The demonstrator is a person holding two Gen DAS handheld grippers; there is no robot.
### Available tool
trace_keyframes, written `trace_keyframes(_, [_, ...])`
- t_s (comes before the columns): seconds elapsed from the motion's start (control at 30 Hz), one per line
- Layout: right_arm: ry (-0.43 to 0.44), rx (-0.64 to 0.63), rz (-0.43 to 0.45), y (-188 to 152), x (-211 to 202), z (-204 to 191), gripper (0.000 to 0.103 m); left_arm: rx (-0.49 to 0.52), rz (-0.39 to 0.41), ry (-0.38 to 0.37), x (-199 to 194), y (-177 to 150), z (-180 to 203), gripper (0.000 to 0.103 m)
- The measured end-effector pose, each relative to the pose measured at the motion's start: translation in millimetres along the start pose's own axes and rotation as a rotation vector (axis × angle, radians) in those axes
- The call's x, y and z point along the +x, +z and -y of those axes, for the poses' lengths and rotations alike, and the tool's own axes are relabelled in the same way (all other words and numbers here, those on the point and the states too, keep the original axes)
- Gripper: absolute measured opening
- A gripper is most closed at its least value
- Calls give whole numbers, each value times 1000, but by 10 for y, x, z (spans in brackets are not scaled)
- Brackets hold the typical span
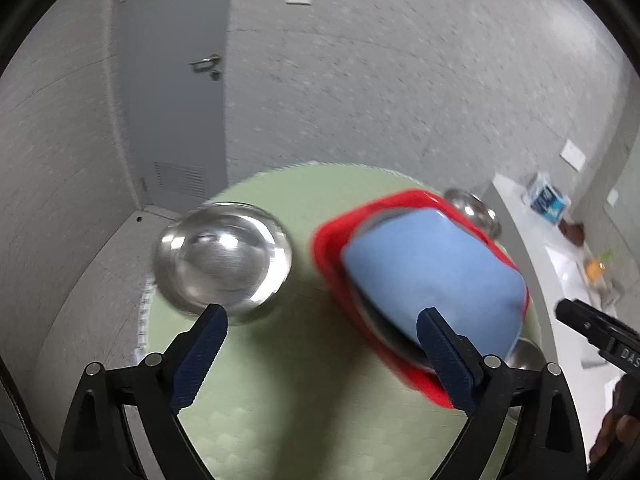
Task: Organize plates and bowls
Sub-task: 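Move both tools toward a small steel bowl on the table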
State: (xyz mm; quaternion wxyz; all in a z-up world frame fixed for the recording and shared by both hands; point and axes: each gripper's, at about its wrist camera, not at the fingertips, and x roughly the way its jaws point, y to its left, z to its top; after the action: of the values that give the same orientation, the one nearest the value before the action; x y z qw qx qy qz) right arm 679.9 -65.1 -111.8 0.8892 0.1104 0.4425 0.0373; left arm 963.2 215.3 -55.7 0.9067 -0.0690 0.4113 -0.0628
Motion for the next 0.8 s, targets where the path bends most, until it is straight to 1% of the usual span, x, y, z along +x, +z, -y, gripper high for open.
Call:
trace_keyframes(0.13, [45, -26, 8, 40, -37, -229, 65, -61, 12, 50, -111, -66, -307, 95])
trace_keyframes(0.2, [76, -58, 9, 111, -6, -414, 65, -104, 13, 74, -140, -85, -468, 95])
trace_keyframes(0.3, [112, -92, 1, 213, 72, -629, 65, -149, 6, 97, -163, -102, -619, 95])
trace_keyframes(0.4, [151, -136, -2, 359, 188, -851, 65, -187, 6, 135, -180, -103, -716, 95])
trace_keyframes(0.47, [171, -137, -6, 461, 265, -894, 65, -204, -2, 134, -175, -45, -737, 93])
trace_keyframes(0.53, [174, -128, -1, 553, 304, -851, 65, -198, -3, 111, -152, 56, -682, 93])
trace_keyframes(0.6, [163, -120, 6, 637, 328, -757, 65, -164, -2, 99, -104, 192, -503, 93])
trace_keyframes(0.67, [145, -98, 15, 745, 355, -536, 65, -126, -7, 70, -16, 338, -299, 93])
trace_keyframes(0.77, [98, -65, 30, 912, 428, -137, 66, -21, -14, 8, 187, 619, 229, 95])
trace_keyframes(0.8, [78, -55, 35, 962, 460, 7, 69, 20, -26, -12, 288, 731, 431, 95])
